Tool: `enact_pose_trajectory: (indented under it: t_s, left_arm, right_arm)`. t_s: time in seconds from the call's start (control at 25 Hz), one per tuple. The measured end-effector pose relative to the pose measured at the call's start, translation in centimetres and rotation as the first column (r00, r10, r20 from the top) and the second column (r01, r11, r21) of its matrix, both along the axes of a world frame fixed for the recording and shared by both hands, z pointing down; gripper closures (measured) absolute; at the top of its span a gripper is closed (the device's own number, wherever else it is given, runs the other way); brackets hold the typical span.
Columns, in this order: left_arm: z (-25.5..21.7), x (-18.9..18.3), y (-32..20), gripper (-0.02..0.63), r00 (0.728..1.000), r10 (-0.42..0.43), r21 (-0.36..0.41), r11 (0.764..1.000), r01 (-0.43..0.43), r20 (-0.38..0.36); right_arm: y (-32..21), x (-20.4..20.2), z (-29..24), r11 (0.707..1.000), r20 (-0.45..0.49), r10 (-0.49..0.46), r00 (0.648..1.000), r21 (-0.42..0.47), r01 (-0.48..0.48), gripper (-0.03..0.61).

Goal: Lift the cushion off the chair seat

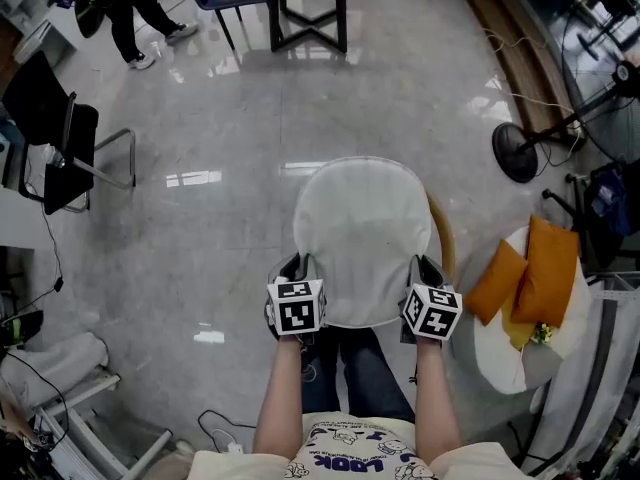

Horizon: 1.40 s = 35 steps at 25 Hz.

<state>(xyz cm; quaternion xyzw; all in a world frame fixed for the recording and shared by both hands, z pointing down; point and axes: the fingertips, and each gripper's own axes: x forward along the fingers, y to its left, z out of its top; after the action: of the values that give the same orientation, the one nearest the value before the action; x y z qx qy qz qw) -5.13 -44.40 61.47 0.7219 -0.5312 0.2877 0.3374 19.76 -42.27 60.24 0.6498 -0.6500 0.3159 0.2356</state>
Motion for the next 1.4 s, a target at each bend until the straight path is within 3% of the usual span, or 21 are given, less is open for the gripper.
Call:
enact_pose_trajectory:
  t_s: [0.2, 0.68, 1.4]
  left_arm:
    - [-6.4, 0.7, -0.4, 0.543, 1.0, 0.021, 0.075, 0.997, -0.021, -0.003]
    - [-16.4, 3.0, 3.1, 0.543, 0.998, 0.062, 0.205, 0.977, -0.058, -0.014]
    - [-23.9, 4.3, 6.3, 0.542, 0.993, 0.118, 0.325, 0.94, -0.104, -0.023]
  right_arm:
    - [0.3, 0.6, -6.3, 0.997, -0.007, 0.02, 1.0, 0.07, -0.019, 0.526]
    - [5.6, 2.8, -15.9, 0.979, 0.0, 0.079, 0.997, 0.187, -0.078, 0.525]
    - [9.8, 3.9, -23.2, 0.944, -0.011, 0.112, 0.994, 0.312, -0.103, 0.523]
